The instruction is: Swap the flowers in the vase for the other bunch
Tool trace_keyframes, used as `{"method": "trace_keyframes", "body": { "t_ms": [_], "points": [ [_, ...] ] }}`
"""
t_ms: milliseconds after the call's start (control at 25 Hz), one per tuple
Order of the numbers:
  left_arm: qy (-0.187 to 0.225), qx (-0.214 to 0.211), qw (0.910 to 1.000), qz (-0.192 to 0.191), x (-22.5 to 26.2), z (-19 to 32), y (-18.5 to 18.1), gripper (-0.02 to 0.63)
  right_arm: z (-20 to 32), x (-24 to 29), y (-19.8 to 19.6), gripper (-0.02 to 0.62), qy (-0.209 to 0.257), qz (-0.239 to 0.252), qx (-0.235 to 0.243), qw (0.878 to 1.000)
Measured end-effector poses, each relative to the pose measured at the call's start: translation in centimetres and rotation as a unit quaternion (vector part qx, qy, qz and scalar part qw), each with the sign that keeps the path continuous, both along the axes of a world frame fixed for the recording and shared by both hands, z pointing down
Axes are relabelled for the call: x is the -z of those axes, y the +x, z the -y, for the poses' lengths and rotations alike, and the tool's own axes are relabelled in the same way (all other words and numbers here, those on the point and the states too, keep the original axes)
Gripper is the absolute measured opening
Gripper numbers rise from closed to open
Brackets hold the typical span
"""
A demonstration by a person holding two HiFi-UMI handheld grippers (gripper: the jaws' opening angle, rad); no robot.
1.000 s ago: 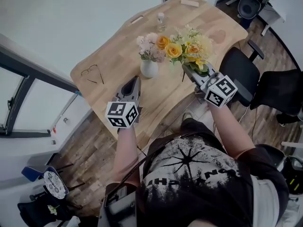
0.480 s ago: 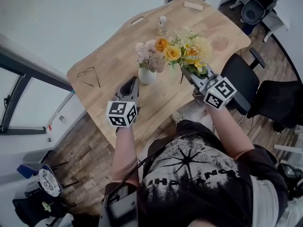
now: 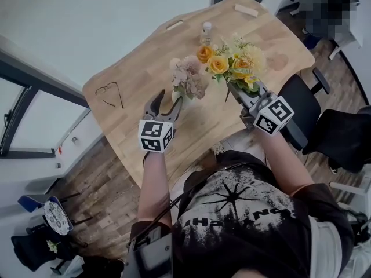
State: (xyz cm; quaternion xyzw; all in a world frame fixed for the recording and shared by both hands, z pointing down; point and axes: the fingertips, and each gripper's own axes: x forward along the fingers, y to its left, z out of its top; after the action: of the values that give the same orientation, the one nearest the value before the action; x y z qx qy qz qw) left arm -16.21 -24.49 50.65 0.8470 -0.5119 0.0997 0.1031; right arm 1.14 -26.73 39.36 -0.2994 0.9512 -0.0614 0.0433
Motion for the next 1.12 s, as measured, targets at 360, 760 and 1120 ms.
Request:
{"method": "trace_keyframes", "body": {
  "t_ms": [360,760,1120],
  "points": [
    [0.007,-0.024,0.9993,0.028,-1.4,1.9,1.3,0.343,1.5,-1.2,0.7,0.081,-0.010,-0.012,-0.003,1.000],
    [0.013,-0.042,0.9984,0.035,-1.7,3.1,2.3,0.351,2.2,-2.6,1.1,0.081,-0.022,-0.020,-0.007,1.000],
    [0.045,-0.041,0.9966,0.055,-0.7,3.6,2.6,0.348,2.8,-3.2,1.6,0.081,-0.033,-0.025,-0.006,0.999]
  ]
}}
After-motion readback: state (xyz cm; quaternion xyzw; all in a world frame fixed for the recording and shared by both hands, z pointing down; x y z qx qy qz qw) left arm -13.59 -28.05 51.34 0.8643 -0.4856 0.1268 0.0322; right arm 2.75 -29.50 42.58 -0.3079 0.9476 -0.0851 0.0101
